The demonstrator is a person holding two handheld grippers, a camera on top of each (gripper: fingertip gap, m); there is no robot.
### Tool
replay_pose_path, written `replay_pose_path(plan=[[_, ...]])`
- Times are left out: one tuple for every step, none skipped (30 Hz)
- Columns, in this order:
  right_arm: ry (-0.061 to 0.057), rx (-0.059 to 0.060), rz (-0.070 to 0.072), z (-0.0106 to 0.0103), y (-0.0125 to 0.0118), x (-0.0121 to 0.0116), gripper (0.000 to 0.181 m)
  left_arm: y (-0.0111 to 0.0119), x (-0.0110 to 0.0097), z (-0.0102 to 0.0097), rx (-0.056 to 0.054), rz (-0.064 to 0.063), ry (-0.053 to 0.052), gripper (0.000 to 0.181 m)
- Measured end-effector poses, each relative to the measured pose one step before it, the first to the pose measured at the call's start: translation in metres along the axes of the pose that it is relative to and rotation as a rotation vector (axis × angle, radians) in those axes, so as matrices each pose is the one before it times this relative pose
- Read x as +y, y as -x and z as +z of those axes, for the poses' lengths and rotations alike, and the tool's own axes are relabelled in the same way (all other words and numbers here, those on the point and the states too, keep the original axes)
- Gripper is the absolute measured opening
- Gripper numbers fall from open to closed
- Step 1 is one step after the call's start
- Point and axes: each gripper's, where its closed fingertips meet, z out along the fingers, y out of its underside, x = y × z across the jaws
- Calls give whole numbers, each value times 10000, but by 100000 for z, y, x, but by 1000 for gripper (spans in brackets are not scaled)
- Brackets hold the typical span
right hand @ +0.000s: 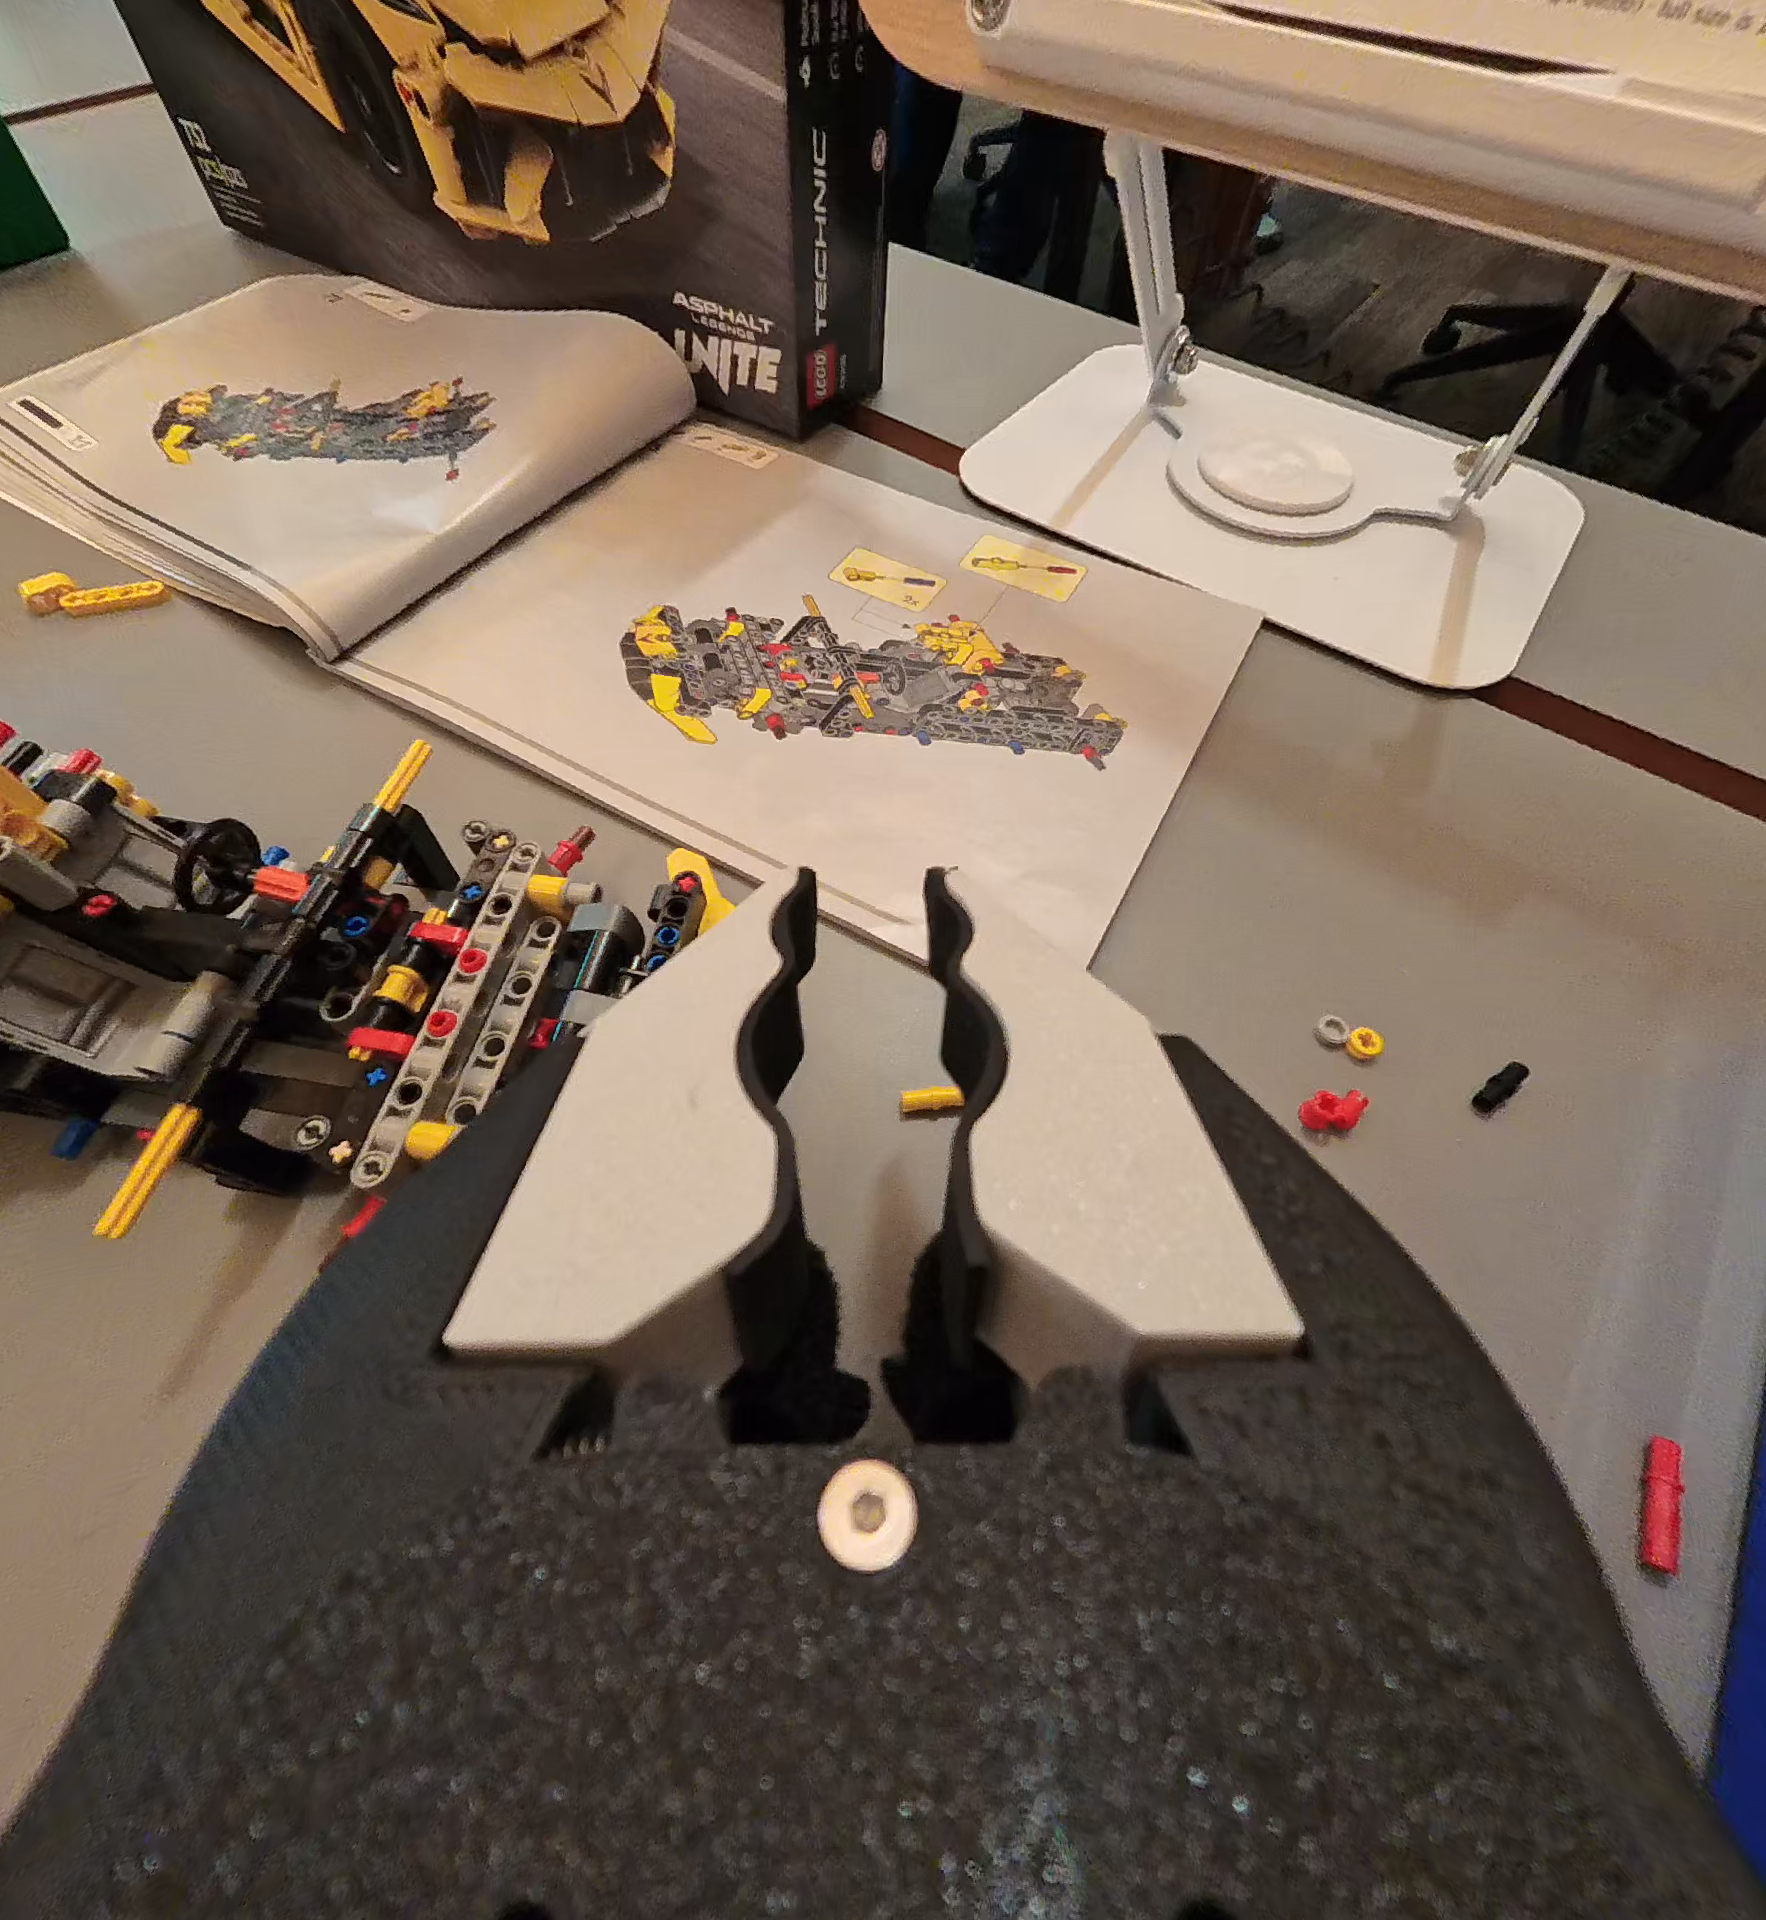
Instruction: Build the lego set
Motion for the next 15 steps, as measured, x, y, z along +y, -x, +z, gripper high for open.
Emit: replay_pose_path(plan=[[-16,28,-76,-63,49,-103,20,1323,1260,-1365,-631,-219,177,9],[-24,9,-60,-45,84,-110,20,1831,1551,-1437,-830,-280,241,9],[-22,-15,-41,-44,120,-97,20,2281,1914,-1327,-975,-301,372,9],[-6,-26,-35,-11,133,-52,20,2465,2133,-1105,-982,-336,468,9],[5,-20,-33,-2,124,-22,20,2310,2000,-829,-816,-422,406,9],[8,-26,-18,29,127,-11,20,1947,1724,-639,-577,-457,314,9],[11,-45,-1,44,143,19,20,1605,1320,-541,-407,-450,165,9],[28,-49,8,69,139,59,20,1207,893,-479,-227,-412,-7,9],[37,-36,1,82,104,96,20,868,696,-358,-72,-356,-20,9],[43,-22,-15,83,92,102,20,688,696,-193,-23,-309,83,9],[43,-14,-25,84,73,101,20,753,656,-51,-120,-234,164,9],[32,-9,-28,70,71,84,20,879,505,34,-275,-153,148,9],[20,4,-29,63,45,63,20,839,291,86,-313,-114,71,9],[23,8,-26,56,22,72,20,580,114,111,-187,-118,13,9],[34,1,-22,41,25,79,20,397,62,147,-93,-133,17,9]])
